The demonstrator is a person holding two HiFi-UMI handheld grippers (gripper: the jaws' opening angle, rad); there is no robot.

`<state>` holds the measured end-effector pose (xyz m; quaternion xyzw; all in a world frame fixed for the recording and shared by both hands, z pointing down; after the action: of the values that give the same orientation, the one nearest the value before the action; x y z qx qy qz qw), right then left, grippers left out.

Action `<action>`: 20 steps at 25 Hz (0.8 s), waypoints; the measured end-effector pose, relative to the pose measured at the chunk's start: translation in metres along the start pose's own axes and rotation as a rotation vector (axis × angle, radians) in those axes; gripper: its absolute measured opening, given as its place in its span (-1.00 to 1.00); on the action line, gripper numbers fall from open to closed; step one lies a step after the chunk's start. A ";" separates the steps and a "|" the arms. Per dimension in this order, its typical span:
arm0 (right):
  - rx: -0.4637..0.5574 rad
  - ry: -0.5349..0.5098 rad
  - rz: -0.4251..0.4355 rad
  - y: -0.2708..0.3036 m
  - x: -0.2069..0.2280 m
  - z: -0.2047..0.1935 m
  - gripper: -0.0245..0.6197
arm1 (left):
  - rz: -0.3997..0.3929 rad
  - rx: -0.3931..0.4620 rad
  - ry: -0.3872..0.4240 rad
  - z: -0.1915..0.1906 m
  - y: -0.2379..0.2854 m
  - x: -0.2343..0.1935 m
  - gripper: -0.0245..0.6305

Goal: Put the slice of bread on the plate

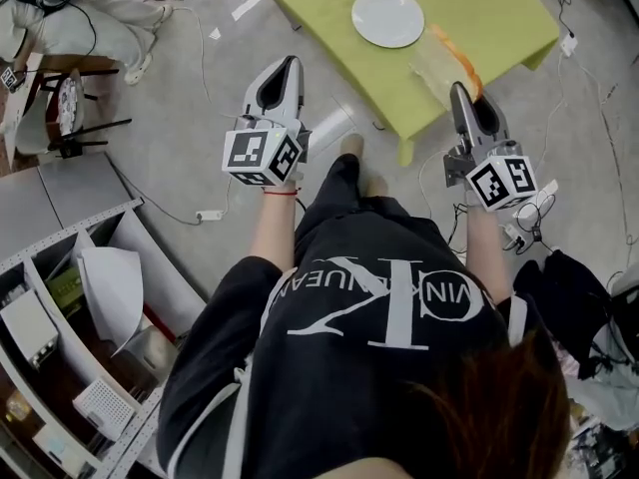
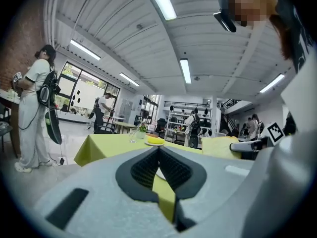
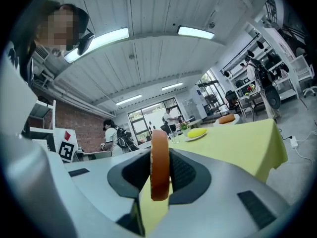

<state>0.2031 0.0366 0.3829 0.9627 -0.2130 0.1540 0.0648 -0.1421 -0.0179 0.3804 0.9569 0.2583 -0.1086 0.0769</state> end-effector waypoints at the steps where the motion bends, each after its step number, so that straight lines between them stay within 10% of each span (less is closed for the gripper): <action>1: 0.002 -0.003 0.001 0.007 0.002 0.003 -0.64 | -0.013 0.004 0.002 0.003 0.009 -0.002 -0.90; 20: -0.106 0.162 -0.053 0.107 0.021 -0.007 -0.64 | -0.230 -0.045 -0.023 0.014 0.145 -0.043 -0.90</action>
<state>0.1734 -0.0669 0.4022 0.9476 -0.1894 0.2181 0.1367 -0.1064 -0.1652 0.3912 0.9176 0.3680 -0.1218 0.0881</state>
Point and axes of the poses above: the fingertips, and each gripper's own axes: y forward along the fingers, x to its right, z out of its top, the point moved 9 cm from there along -y, backward along the fingers, and after that the axes turned 3 degrees about -y, right-handed, at the moved point
